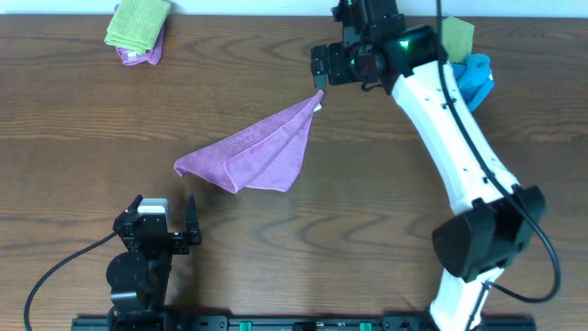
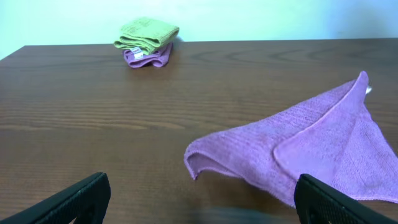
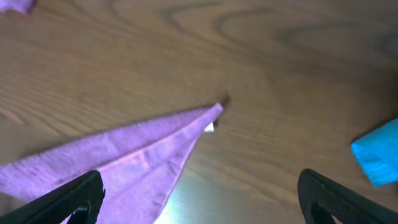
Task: Fold the cloth
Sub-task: 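Carry the purple cloth left and drag it onto the table center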
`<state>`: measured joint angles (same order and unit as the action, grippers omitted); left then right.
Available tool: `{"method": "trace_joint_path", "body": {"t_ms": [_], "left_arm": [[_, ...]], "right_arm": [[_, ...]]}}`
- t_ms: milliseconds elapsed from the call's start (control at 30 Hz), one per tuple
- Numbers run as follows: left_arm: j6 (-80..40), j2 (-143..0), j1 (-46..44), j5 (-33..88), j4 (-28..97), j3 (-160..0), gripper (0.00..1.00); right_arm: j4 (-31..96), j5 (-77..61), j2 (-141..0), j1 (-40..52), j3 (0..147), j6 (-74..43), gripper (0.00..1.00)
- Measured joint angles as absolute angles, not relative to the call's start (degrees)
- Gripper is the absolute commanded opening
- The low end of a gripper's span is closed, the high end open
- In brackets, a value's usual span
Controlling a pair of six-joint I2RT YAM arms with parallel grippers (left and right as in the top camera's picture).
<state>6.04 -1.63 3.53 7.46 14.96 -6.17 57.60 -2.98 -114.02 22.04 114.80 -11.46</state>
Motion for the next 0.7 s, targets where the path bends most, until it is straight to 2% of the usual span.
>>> {"method": "trace_joint_path", "body": {"t_ms": [100,167,267,367,467,600,633,667,700], "left_arm": [[6.04,-1.63,3.53,7.46,14.96,-6.17,0.95],[6.07,-1.63,3.53,7.46,14.96,-6.17,0.96],[6.04,-1.63,3.53,7.46,14.96,-6.17,0.96],[6.04,-1.63,3.53,7.46,14.98,-6.17,0.95],[6.04,-1.63,3.53,7.46,14.96,-6.17,0.95],[6.07,-1.63,3.53,7.46,14.96,-6.17,0.95],[6.04,-1.63,3.53,7.46,14.94,-6.17,0.95],[6.04,-1.63,3.53,7.46,14.94,-6.17,0.95],[6.07,-1.63,3.53,7.46,14.94,-6.17,0.95]], "right_arm": [[61.25,-3.05,-114.5,23.46,114.8,-9.61,0.95],[63.96,-4.1,-115.24,24.86,114.8,-6.79,0.82],[65.47,-7.77,-117.47,27.07,114.8,-2.85,0.72],[65.17,-11.66,-120.79,30.33,114.8,2.31,0.71],[64.93,-13.82,-123.94,33.85,114.8,8.01,0.66],[66.74,-15.57,-126.8,36.73,114.8,12.91,0.41],[67.88,-15.84,-127.2,36.86,114.78,13.63,0.28],[69.47,-16.05,-127.7,36.86,114.78,13.85,0.09],[70.94,-16.12,-128.01,36.77,114.76,14.28,0.02]]}}
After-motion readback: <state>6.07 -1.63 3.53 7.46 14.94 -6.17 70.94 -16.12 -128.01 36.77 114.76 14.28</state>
